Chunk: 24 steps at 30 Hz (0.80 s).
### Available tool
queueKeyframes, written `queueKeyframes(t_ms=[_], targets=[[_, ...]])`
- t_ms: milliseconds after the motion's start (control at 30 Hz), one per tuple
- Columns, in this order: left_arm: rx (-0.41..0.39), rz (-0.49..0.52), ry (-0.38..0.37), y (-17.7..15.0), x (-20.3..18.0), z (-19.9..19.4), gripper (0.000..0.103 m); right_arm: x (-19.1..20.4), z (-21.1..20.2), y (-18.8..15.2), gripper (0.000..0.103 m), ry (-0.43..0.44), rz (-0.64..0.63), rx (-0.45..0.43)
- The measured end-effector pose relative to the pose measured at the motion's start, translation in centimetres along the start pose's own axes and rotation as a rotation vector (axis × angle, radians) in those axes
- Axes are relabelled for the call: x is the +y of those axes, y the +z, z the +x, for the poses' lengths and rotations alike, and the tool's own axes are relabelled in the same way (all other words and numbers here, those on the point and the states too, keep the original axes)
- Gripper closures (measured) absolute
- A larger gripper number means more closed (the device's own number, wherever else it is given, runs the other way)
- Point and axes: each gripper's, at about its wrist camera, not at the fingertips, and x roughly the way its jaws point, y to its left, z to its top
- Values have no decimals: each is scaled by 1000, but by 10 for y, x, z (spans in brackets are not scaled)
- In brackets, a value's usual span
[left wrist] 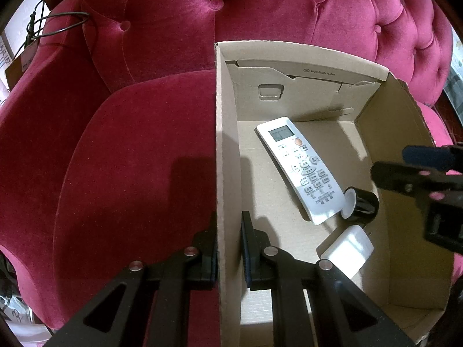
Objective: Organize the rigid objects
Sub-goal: 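Lower the black puck beside the remote and open the right gripper, then move the right gripper back over the brass keychain on the paper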
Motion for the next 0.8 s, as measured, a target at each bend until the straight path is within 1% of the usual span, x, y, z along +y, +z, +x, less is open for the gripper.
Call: queueKeyframes(t_ms=[133, 367, 600, 667, 733, 800], targets=[[0, 1, 1, 0, 0, 0, 89, -7, -12, 1, 39, -6, -2, -19], [0, 2, 2, 0, 0, 1, 89, -18, -28, 1, 33, -14, 4, -42], [0, 2, 1, 0, 0, 1, 89, -39, -45, 1, 23, -16, 36, -67], [0, 2, 1, 0, 0, 0, 89, -45, -50, 1, 19, -19, 45, -76], [-1, 4, 2, 0, 0, 0, 89, -53, -55, 0, 11, -23, 56, -85], [0, 3, 2, 0, 1, 1, 89, -60, -59, -1, 7, -28, 70, -91]])
